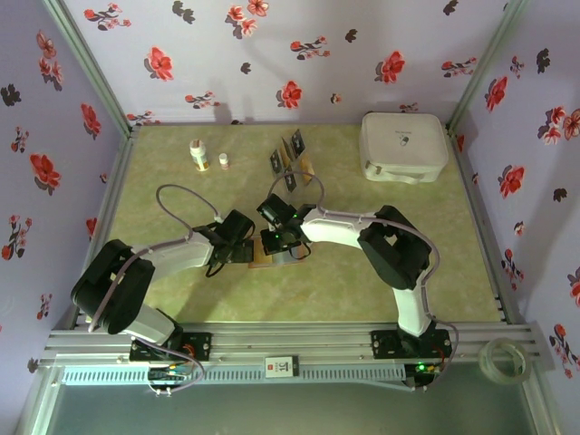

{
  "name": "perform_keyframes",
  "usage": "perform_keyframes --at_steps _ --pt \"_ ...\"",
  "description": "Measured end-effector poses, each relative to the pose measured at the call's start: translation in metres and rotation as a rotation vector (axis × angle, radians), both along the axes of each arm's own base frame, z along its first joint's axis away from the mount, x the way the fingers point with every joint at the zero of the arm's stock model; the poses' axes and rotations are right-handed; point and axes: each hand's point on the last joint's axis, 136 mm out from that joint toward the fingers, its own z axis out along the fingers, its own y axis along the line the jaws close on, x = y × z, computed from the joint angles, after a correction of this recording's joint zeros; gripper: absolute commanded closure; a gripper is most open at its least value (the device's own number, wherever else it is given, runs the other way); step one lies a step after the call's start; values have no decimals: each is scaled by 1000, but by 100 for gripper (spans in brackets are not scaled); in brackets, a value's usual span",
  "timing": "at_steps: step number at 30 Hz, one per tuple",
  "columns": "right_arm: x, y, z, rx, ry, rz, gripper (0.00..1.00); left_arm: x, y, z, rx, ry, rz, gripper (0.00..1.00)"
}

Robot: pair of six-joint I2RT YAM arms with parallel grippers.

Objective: Put the credit cards into the card holder

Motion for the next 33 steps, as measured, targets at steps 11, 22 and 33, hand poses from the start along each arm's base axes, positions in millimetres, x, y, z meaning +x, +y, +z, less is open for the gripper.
perform_keyframes --at_steps 11,22,33 --pt "6 -4 19 31 -30 -21 100 11 20 32 -62 -86 78 0" --pt "13 -9 23 44 -40 -40 100 9 24 24 -54 -56 85 0" --pt "13 -6 7 35 -19 -36 100 7 20 8 -43 -8 63 0"
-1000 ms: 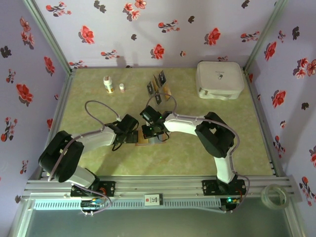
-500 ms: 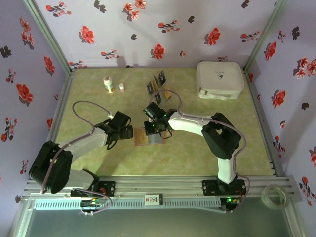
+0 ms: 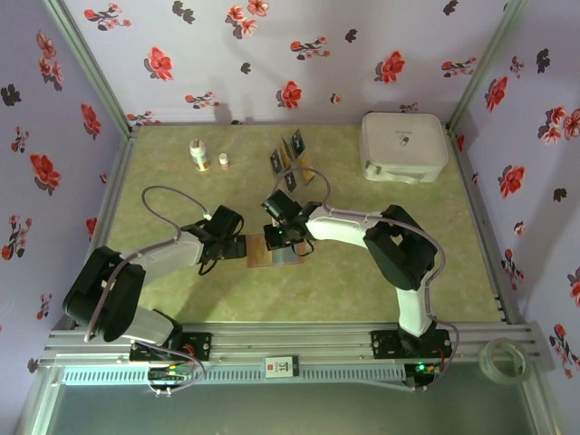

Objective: Put the credit cards into the card holder

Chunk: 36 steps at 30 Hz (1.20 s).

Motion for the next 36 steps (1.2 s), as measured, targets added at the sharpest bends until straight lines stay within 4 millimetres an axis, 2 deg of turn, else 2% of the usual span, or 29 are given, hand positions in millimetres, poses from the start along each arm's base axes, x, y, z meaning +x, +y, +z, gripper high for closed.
perform_keyframes --at_steps 6,24,27,32,36 --pt "-2 3 -8 1 19 -1 100 1 -2 -3 -7 3 -3 0" --pt "-2 12 -2 21 17 9 100 1 -7 -8 -6 9 -18 0" --pt "-3 8 14 42 -4 4 92 1 -8 2 -21 -14 -18 0" --pt "-4 -8 52 106 -55 -26 67 1 -11 21 -74 -68 -24 0" --pt "1 -28 59 138 -67 -81 56 -8 -13 19 -106 -60 -40 0"
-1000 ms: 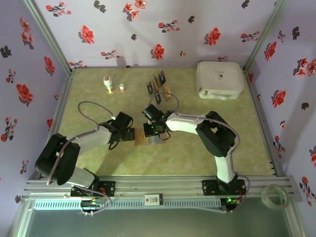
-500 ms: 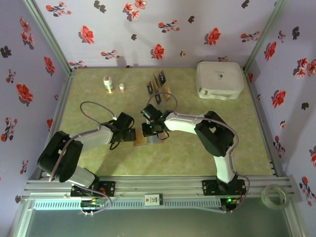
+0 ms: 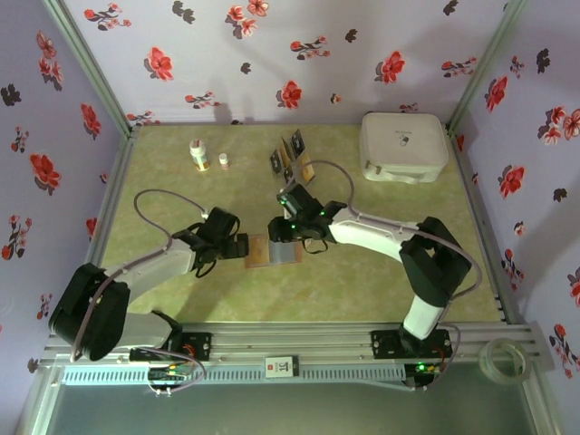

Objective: Put the credit cards into the card holder

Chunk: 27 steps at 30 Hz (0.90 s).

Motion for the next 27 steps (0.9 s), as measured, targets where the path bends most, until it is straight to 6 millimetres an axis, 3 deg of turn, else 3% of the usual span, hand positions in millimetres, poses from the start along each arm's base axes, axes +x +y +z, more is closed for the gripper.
perform_keyframes --at_steps 7,18,27 --pt "1 -29 -29 20 83 -81 54 -17 -6 -15 -18 49 -36 0" --pt "2 -21 -28 79 91 -83 52 -21 -9 -21 -30 57 -42 0" --pt "2 -22 -48 49 120 -86 50 -22 -6 -29 7 71 -41 0"
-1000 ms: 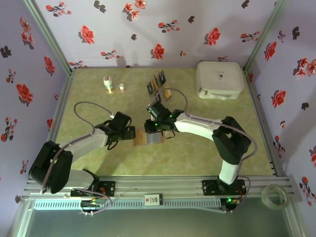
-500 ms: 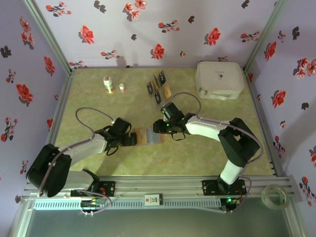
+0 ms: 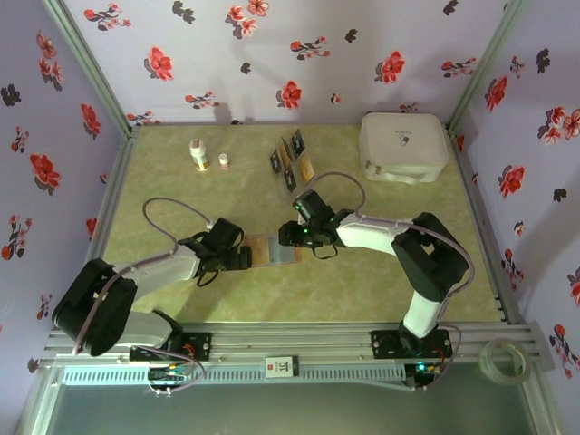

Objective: Put the credit cards into the card holder

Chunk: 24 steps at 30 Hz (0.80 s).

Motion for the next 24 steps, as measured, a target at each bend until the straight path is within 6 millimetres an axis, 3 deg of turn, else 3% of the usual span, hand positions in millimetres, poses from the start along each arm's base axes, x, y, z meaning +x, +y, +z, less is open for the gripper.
perform_keyframes --at_steps 6,24 --pt "1 -2 -5 -13 2 -5 45 1 0 -1 11 0 2 0" --pt "-4 9 -11 -50 3 32 48 1 0 -2 30 -1 0 0"
